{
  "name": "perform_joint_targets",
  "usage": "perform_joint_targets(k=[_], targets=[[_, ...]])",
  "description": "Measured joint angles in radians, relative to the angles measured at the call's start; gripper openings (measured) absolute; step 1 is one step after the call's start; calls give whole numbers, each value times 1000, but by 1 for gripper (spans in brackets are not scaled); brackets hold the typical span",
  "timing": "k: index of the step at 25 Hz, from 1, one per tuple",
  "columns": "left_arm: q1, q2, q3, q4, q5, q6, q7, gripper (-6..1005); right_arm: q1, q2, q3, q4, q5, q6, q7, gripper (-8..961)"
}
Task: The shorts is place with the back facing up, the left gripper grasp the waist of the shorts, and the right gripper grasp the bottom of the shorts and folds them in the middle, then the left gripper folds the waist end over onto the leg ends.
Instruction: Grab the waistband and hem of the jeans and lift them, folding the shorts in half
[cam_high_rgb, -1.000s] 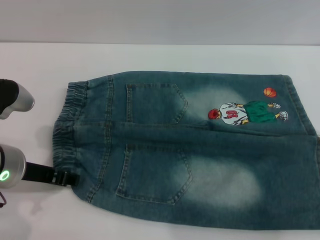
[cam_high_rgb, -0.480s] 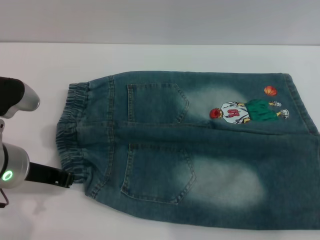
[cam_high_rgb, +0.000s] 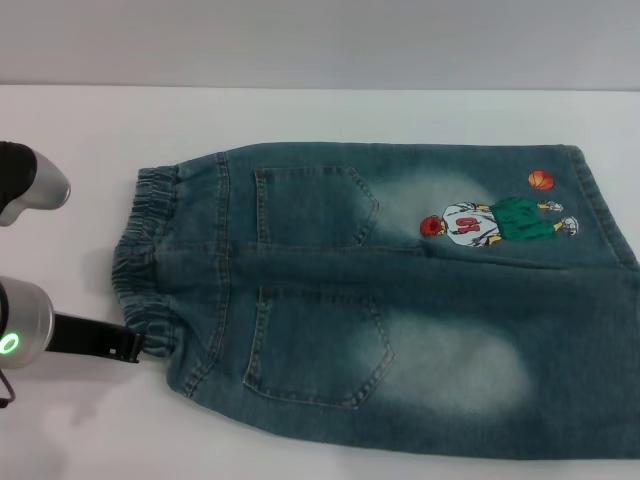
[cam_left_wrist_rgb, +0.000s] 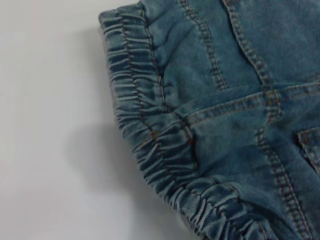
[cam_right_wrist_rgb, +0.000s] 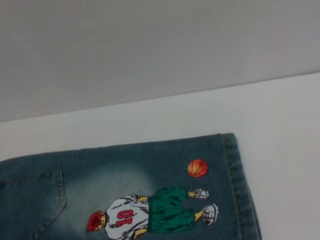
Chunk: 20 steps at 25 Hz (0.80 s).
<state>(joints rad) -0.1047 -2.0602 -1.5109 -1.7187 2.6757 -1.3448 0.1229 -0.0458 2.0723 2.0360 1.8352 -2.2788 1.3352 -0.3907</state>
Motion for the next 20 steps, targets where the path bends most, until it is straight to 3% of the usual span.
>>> perform_joint_targets(k=[7, 20], targets=[[2, 1, -1, -56, 6, -24, -11, 50, -3, 0, 7, -3, -8, 58, 1, 727], [-8, 2, 0, -44, 7, -28, -7, 49, -58, 5, -10, -37, -98, 196, 39, 726]])
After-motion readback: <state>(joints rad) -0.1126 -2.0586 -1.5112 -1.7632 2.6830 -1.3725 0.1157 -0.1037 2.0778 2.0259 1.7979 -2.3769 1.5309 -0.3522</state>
